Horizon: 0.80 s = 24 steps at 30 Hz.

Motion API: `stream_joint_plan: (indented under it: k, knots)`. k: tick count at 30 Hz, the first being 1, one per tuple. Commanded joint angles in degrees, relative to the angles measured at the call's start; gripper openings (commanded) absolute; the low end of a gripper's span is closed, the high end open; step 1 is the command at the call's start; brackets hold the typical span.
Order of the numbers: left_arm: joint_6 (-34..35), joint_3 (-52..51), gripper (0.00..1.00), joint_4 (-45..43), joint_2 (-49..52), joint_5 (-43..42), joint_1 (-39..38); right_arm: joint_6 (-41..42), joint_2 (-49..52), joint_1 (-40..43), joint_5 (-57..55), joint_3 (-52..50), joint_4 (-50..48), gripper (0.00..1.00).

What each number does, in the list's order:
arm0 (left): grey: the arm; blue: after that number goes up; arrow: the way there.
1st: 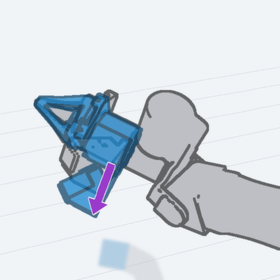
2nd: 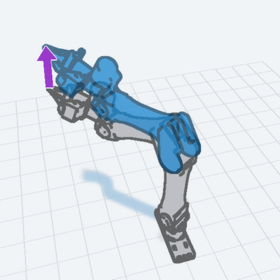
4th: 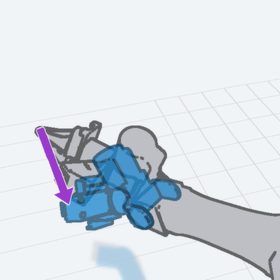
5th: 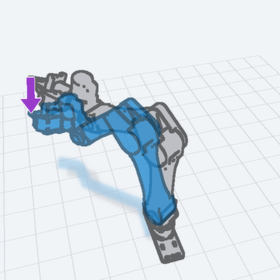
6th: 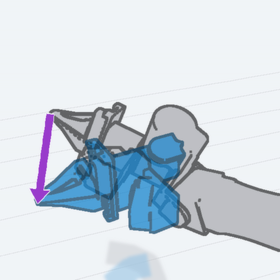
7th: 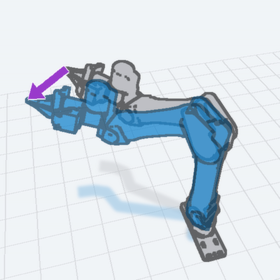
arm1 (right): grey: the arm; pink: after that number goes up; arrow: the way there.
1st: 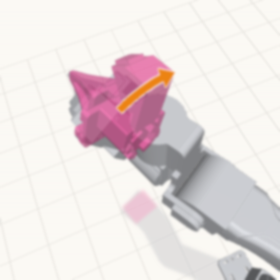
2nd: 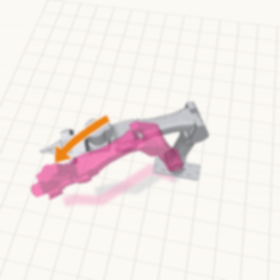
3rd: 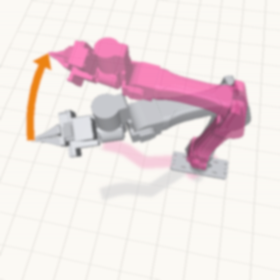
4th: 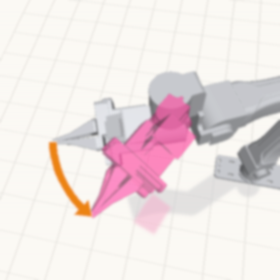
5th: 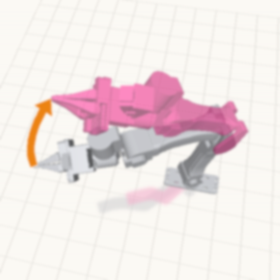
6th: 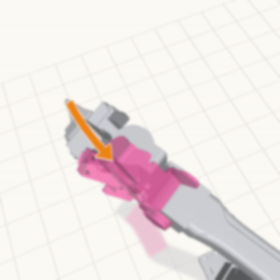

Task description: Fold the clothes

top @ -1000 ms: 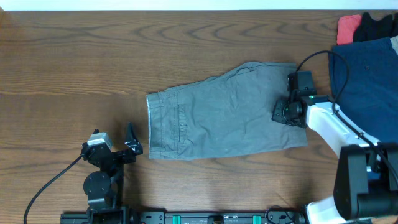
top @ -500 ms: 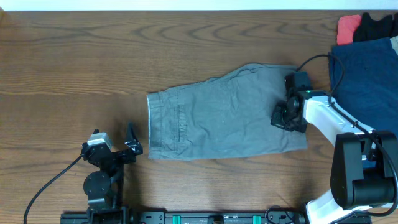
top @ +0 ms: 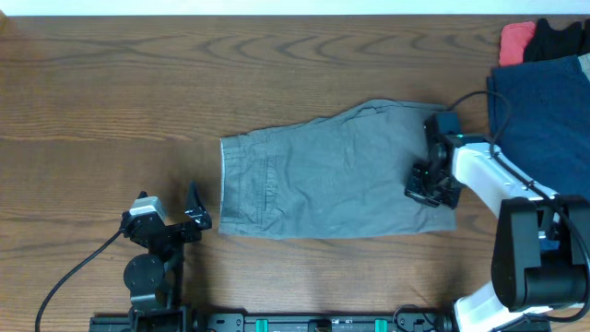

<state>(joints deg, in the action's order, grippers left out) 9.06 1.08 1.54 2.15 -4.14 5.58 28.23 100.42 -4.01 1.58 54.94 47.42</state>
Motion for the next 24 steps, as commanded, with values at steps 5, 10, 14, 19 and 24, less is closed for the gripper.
stream_joint_plan:
  k: [5,10,14,19,24]
  knots:
    - [0.2,-0.8,0.98,2.1,-0.1,-1.2,0.2,-2.7,-2.0,5.8,-2.6,1.4,6.1,0.01]
    - [0.2,-0.8,0.98,2.1,-0.1,-1.2,0.2,-5.4,-5.2,6.1,-1.6,2.8,7.9,0.02]
    - [0.2,-0.8,0.98,2.1,0.0,-1.2,0.2,-7.5,-7.8,6.1,-0.4,4.2,7.9,0.47]
    - [0.2,-0.8,0.98,2.1,-0.1,-1.2,0.2,-8.6,-9.6,6.1,3.3,8.0,11.2,0.73]
    - [0.2,-0.8,0.98,2.1,0.0,-1.2,0.2,-9.7,-11.6,7.3,6.4,16.3,16.2,0.99]
